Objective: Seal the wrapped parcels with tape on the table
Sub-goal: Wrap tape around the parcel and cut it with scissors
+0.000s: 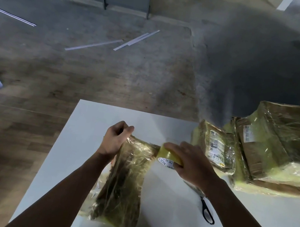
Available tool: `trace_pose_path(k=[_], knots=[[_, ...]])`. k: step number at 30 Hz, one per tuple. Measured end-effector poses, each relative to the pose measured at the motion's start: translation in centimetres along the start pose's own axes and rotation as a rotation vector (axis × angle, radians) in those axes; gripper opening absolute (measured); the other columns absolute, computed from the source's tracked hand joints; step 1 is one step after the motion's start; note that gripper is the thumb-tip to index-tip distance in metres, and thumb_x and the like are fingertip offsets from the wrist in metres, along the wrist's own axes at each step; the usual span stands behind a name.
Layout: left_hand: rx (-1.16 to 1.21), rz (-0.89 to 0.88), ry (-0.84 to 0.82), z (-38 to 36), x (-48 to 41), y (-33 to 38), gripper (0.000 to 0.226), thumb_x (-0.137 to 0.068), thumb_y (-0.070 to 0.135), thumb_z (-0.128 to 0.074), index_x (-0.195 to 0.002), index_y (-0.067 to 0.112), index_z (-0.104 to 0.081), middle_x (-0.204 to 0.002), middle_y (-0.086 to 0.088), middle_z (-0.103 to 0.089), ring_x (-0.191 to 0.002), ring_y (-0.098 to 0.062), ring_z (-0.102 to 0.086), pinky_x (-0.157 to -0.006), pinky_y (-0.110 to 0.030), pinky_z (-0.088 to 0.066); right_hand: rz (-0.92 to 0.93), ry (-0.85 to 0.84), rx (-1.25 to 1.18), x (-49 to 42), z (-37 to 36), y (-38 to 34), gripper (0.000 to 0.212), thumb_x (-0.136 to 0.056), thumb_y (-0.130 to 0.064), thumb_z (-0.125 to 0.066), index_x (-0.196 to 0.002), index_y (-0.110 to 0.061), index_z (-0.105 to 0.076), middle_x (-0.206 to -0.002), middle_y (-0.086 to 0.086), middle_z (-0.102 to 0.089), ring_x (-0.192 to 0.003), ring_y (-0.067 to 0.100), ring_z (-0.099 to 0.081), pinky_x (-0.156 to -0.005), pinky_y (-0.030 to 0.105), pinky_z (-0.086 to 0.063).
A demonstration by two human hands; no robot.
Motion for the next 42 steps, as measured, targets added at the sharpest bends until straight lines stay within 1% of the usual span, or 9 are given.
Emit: trace_pose_path(k=[5,9,12,17,20,26,34,39,42], knots=[[-0.192,0.064,-0.056,1.8,-0.3,-1.3,0.027,-0.088,0.025,-0.062,-0.086,-0.001,-0.054,-0.080,-0.005,-0.053,-0.078,-0.017,-0.051,-0.076,-0.036,-0.041,0.016,0.009,0.053,-1.0,-1.2,-1.4,0.068,-0.063,-0.021,-0.078,-0.125,-0.030,-0.050,-0.081,0.002,-0.057,-0.067,0.023,-0.060,-0.064,0.036,-0.049],[-0.844,-0.237,-0.001,3.0,-1.6,0.4,0.020,-0.092,0.026,-0.061,-0.109,0.016,-0.059,-0.111,0.005,-0.054,-0.108,-0.019,-0.048,-0.097,-0.041,-0.039,-0.027,-0.029,-0.077,-2.1,-1.6,-1.8,0.064,-0.070,-0.018,-0.076,-0.128,-0.029,-0.051,-0.091,0.005,-0.058,-0.070,0.027,-0.063,-0.062,0.037,-0.055],[-1.101,-0.371,0.028,2.2,-0.6,1.5,0.016,-0.092,0.014,-0.056,-0.104,0.012,-0.067,-0.113,-0.006,-0.062,-0.102,-0.024,-0.054,-0.083,-0.043,-0.052,-0.046,-0.030,-0.139,-2.7,-1.4,-2.3,0.057,-0.077,-0.019,-0.071,-0.130,-0.027,-0.054,-0.099,0.004,-0.057,-0.074,0.026,-0.062,-0.064,0.038,-0.056],[-1.006,-0.261,0.084,0.6,1.5,0.1,0.022,-0.097,0.015,-0.044,-0.103,0.007,-0.064,-0.099,-0.005,-0.064,-0.092,-0.022,-0.058,-0.075,-0.040,-0.054,-0.037,-0.101,-0.132,-2.6,-1.4,-2.5,0.054,-0.081,-0.020,-0.066,-0.132,-0.030,-0.053,-0.099,-0.001,-0.054,-0.078,0.024,-0.062,-0.068,0.036,-0.055],[-0.982,-0.255,-0.006,1.4,0.7,0.0,0.019,-0.098,0.013,-0.041,-0.090,0.007,-0.057,-0.088,-0.007,-0.057,-0.081,-0.023,-0.055,-0.071,-0.038,-0.048,-0.019,-0.137,-0.181,-2.1,-1.0,-2.2,0.060,-0.079,-0.023,-0.070,-0.134,-0.034,-0.048,-0.104,-0.001,-0.055,-0.085,0.021,-0.062,-0.072,0.032,-0.055],[-0.942,-0.166,-0.197,3.7,-0.7,0.5,0.028,-0.103,0.021,-0.034,-0.083,0.013,-0.051,-0.079,0.006,-0.049,-0.072,-0.003,-0.047,-0.064,-0.012,-0.034,0.057,-0.077,-0.088,-2.0,0.4,-3.2,0.069,-0.076,-0.023,-0.070,-0.137,-0.038,-0.042,-0.105,-0.001,-0.054,-0.082,0.024,-0.062,-0.068,0.029,-0.051],[-0.852,-0.105,-0.258,5.4,-1.1,-1.6,0.030,-0.103,0.024,-0.036,-0.077,0.020,-0.050,-0.075,0.004,-0.053,-0.071,-0.008,-0.050,-0.063,-0.018,-0.036,-0.034,-0.151,-0.110,-0.4,-1.1,-3.0,0.058,-0.080,-0.031,-0.065,-0.127,-0.047,-0.035,-0.098,-0.005,-0.055,-0.088,0.023,-0.061,-0.071,0.022,-0.042],[-0.926,-0.173,-0.265,5.7,-1.2,-2.0,0.029,-0.103,0.027,-0.035,-0.098,0.012,-0.059,-0.092,0.001,-0.061,-0.085,-0.015,-0.057,-0.076,-0.029,-0.043,-0.096,-0.207,-0.088,0.2,-2.9,-3.8,0.050,-0.085,-0.029,-0.059,-0.131,-0.041,-0.045,-0.095,-0.006,-0.043,-0.090,0.025,-0.058,-0.071,0.024,-0.039],[-1.014,-0.398,-0.241,5.4,-1.1,-1.3,0.023,-0.100,0.013,-0.045,-0.116,0.016,-0.061,-0.111,0.002,-0.059,-0.101,-0.017,-0.053,-0.085,-0.032,-0.046,-0.114,-0.201,-0.089,-0.1,-3.5,-4.0,0.049,-0.085,-0.029,-0.060,-0.131,-0.039,-0.046,-0.096,-0.002,-0.046,-0.088,0.027,-0.059,-0.073,0.028,-0.043]])
Point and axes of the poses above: each hand's wrist, its own x-axis away from the middle knuckle, its own z-axis out of the back of the hand, y = z × x, the point moved 2 cm from there along -x, towards the middle knuckle
